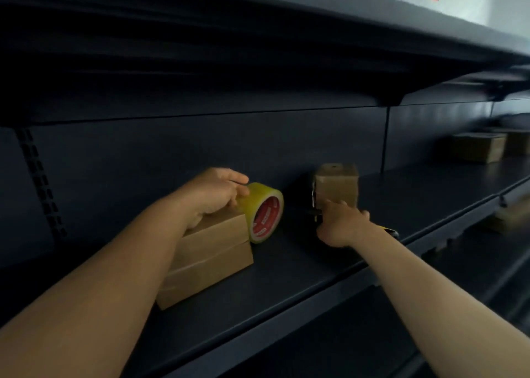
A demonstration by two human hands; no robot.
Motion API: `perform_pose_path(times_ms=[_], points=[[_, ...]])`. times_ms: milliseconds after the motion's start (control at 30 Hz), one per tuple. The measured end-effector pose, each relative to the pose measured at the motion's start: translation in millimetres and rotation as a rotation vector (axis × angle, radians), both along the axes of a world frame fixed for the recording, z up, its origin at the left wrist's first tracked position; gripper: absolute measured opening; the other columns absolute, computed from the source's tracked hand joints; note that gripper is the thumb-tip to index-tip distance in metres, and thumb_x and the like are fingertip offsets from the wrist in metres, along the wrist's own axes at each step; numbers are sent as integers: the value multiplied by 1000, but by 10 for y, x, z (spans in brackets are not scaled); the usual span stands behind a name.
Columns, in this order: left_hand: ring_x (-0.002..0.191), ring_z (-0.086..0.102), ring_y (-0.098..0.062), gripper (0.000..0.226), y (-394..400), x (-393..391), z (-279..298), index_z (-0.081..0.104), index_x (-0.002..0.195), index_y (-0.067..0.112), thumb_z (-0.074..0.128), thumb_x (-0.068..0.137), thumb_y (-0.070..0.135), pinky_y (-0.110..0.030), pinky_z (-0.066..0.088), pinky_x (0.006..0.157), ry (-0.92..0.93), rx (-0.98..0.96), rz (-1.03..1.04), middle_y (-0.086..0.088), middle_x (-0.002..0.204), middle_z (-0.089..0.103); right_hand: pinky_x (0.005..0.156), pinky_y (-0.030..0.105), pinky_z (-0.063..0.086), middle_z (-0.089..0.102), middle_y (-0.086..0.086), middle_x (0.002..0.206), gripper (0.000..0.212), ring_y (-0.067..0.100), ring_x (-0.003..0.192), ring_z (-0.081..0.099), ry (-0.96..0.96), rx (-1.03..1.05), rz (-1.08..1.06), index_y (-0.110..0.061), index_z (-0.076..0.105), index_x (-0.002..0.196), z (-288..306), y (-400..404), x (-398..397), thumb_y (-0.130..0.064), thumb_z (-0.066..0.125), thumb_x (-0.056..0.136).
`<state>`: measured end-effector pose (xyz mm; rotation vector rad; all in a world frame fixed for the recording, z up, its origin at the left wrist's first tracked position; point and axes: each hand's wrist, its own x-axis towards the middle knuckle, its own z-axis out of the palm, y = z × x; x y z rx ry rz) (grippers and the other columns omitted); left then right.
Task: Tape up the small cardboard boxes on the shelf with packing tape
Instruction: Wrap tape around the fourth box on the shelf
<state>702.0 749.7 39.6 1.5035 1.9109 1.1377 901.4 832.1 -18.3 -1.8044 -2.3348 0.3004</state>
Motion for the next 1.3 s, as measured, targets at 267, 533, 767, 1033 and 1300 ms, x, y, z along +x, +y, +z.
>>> perform_pose_path(times_ms=[267,533,767,1033,1300], points=[[95,57,-11,44,-16,-26,14,62,109,25,42,87,-8,-25,45,79,18,-33,25,7,101,65,98,45,45,50,9,131,57,32,118,50,-38,12,116,-30,40,139,-43,72,66,-8,49,88],[86,61,-14,33,-297,-294,46,64,110,25,45,94,4,-25,47,72,9,-72,83,4,95,70,76,33,48,60,15,117,62,27,91,62,238,211,321,-41,10,148,254,-261,-172,-16,37,98],[81,61,-18,31,-617,-600,30,68,103,20,50,88,0,-28,50,75,-75,-56,153,-11,103,72,56,15,44,49,-15,77,49,11,78,58,283,183,643,-58,27,136,562,-949,-473,-27,35,100],[98,64,-22,39,-798,-722,4,67,105,24,45,87,-3,-30,52,85,-64,-60,165,-9,109,70,73,32,53,56,-4,104,65,18,80,56,-11,259,670,-61,18,138,585,-1248,-781,-20,44,95],[105,61,-19,39,-816,-687,-15,64,113,23,51,87,-3,-30,49,93,-39,-48,140,-4,111,69,79,33,45,48,3,129,74,27,109,53,-265,236,663,-50,24,142,489,-1272,-1013,-7,48,87]])
